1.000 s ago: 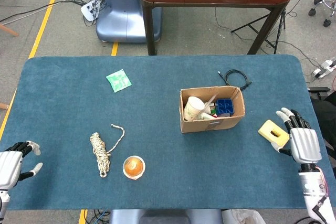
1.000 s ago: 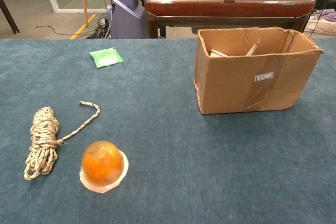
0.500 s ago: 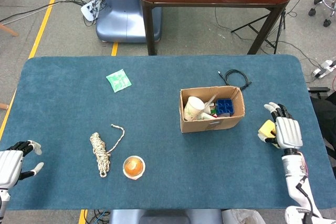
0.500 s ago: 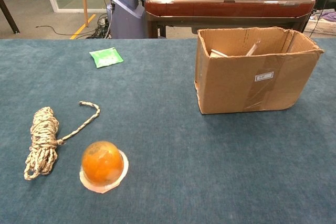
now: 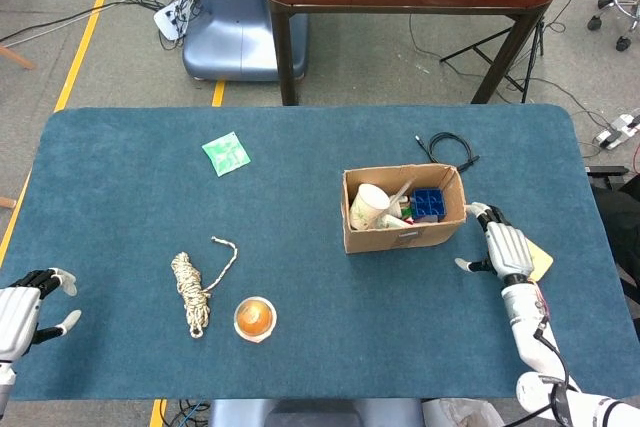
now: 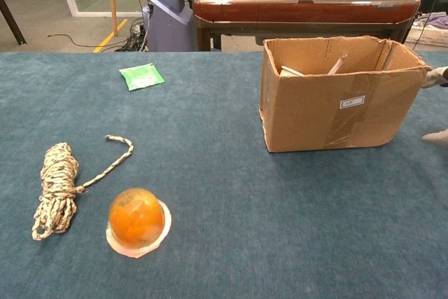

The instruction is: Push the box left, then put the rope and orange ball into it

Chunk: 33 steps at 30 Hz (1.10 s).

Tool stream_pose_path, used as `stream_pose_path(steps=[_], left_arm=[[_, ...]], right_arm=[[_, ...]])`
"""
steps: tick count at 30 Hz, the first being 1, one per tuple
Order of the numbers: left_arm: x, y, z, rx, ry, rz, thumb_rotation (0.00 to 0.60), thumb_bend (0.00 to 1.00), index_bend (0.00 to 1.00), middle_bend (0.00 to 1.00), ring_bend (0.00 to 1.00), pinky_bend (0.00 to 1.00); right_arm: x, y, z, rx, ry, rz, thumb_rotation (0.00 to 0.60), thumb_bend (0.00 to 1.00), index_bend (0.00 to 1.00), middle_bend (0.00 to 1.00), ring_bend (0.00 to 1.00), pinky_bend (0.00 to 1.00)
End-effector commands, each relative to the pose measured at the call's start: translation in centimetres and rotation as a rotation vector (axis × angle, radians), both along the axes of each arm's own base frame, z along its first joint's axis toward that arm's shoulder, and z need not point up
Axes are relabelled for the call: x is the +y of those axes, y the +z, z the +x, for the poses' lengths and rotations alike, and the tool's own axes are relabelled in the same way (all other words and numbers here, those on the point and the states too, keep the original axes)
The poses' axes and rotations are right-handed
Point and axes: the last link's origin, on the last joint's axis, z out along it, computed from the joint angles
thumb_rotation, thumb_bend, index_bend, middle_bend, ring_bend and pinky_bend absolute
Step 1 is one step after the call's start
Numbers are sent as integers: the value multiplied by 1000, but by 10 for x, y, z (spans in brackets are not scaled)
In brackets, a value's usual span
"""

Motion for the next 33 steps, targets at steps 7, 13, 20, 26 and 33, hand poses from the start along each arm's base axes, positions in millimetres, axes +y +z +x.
stream_pose_path(steps=[7,13,20,26,33], left_arm=[[-1,2,0,-3,-2,2,600,185,516,415,352,516],[-2,2,1,-2,-2,2,600,185,516,414,352,517],[-3,2,0,-1,1,0,600,185,515,414,352,516],[-2,2,0,-1,5,-1,600,185,515,414,352,516],[-2,3,-2,-3,12,4,600,185,508,415,352,516]], right_arm=[[8,-18,26,-136,28,159,600,53,177,129,54,277],[6,-28,39,-149,68,190,600,53,177,133,54,277],[-6,-34,53,-126,108,184,600,53,177,143,55,277],[-22,-37,63,-97,120,169,600,54,177,154,57,277],[-40,-48,78,-66,143,176,600,58,177,167,68,277]])
